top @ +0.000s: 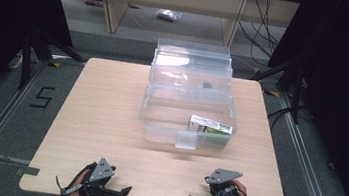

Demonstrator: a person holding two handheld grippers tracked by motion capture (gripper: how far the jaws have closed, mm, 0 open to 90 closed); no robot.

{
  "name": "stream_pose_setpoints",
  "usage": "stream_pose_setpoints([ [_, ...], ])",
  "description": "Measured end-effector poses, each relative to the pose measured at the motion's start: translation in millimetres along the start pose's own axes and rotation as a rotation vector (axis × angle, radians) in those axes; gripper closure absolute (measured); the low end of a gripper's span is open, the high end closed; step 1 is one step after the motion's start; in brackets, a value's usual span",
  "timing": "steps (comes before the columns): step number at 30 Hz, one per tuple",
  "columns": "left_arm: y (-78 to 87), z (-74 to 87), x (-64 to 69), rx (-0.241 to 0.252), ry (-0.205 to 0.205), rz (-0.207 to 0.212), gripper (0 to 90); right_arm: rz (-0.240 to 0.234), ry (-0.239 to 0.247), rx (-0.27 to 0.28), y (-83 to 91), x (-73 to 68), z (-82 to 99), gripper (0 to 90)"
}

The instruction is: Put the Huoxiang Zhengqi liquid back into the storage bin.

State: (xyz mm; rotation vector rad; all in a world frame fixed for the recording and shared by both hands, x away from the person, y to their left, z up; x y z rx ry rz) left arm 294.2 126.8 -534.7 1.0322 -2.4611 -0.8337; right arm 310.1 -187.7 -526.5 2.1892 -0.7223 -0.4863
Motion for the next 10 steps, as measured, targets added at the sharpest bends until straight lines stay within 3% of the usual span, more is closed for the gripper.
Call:
stream_pose_setpoints([
  [4,0.1,0.1,0.4,-0.004,0.002,-0.002,14.8,0.005,-0.02,0.013,-0.9,1.6,0.1,17.8],
  [10,0.3,0.6,-1.0,-0.014,-0.01,-0.011,14.9,-0.002,0.0,0.004,-0.7,2.6,-0.1,17.8],
])
Point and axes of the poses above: each handheld gripper's, and its own axes: y roughly backward along the jaws, z roughly out of its underside, x roughly to its right, the point moved 5 cm from there along -y, roughly forward along the jaws, and after that the axes turned 2 degrees about -y, right-handed, at the moved point
